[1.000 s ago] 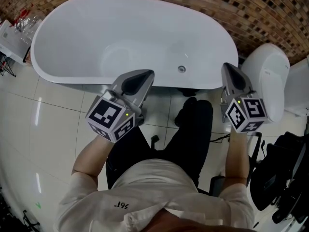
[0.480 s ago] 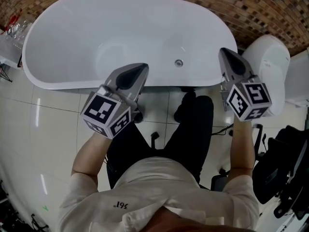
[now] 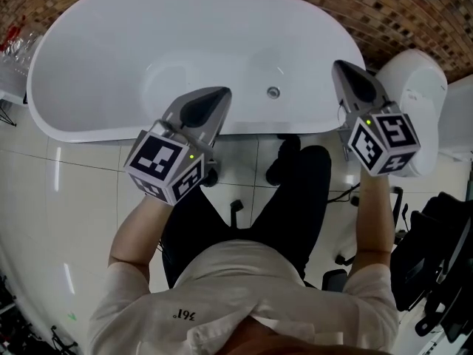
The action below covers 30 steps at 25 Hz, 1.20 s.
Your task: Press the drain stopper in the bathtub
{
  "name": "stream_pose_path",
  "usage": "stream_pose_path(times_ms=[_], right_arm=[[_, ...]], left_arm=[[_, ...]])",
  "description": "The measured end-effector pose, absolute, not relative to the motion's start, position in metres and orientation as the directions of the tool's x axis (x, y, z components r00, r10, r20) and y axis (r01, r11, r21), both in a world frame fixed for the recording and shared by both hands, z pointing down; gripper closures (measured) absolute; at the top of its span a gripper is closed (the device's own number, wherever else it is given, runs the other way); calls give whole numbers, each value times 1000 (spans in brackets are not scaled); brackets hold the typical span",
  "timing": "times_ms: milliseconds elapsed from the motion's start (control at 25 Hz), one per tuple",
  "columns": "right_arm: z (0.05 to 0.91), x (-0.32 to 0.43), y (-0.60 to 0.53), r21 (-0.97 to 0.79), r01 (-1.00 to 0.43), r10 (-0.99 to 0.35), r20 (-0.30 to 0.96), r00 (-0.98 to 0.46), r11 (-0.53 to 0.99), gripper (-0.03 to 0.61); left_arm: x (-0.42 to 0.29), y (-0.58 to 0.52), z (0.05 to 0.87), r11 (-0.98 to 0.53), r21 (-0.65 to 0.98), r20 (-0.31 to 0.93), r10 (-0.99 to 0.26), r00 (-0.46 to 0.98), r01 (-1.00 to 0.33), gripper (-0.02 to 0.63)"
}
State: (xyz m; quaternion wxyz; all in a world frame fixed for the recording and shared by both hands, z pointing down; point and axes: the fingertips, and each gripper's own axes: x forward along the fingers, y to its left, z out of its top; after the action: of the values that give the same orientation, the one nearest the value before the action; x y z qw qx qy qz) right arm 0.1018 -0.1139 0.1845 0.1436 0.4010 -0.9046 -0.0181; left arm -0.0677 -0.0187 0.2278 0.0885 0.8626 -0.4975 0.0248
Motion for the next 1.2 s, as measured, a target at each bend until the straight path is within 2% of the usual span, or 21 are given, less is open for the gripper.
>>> stream_pose_path(times_ms=[680,1200], right_arm=[[189,84,-158,148,-706,-714,279,-642,693,563],[200,77,-205,159,-691,-700,310,-643,705,563]], left_arm=[[-80,-59,234,-476,129,154,-857,492,-870,609],[-58,-104,247,-515,135,167,-830,532,-847,609]])
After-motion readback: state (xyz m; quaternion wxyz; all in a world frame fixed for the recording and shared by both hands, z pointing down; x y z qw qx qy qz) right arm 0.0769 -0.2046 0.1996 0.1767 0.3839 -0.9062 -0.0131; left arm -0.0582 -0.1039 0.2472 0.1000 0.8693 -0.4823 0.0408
